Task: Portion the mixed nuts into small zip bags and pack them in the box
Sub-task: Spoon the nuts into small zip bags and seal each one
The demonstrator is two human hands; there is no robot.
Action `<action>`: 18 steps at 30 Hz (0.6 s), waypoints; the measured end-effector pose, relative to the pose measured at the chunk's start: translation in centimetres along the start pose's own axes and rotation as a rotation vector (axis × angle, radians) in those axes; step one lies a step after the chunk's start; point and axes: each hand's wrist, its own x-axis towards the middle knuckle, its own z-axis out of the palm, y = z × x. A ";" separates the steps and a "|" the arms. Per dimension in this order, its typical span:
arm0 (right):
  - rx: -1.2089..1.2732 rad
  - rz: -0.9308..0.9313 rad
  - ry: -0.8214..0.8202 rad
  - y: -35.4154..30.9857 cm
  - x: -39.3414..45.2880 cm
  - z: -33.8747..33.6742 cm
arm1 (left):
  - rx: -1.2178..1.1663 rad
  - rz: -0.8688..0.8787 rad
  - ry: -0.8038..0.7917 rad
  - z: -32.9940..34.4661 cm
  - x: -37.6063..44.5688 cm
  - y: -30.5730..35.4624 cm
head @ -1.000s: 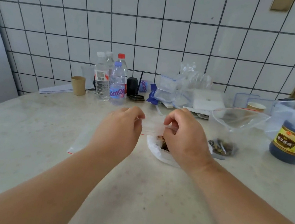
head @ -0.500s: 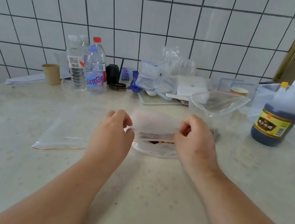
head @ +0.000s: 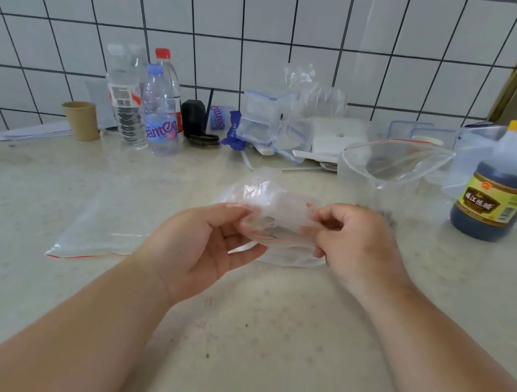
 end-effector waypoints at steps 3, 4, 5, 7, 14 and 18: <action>0.290 0.093 -0.184 -0.3 -0.1 -0.4 | -0.018 -0.042 0.006 -0.1 -0.2 0.3; 0.380 0.127 -0.244 -0.6 -0.2 -0.5 | -0.021 -0.054 0.005 -0.3 -0.1 0.4; 0.471 0.157 -0.299 -0.8 -0.2 -0.7 | -0.030 -0.069 0.006 -0.4 -0.1 0.5; 0.671 0.215 -0.391 -1.0 -0.1 -1.3 | -0.076 -0.103 0.000 -0.7 0.0 0.7; 1.074 0.358 -0.575 -0.9 -0.1 -1.4 | -0.206 -0.120 -0.086 -1.2 0.1 0.8; 0.859 0.225 -0.370 -1.2 -0.5 0.0 | 0.178 0.082 -0.008 -0.9 0.4 -0.3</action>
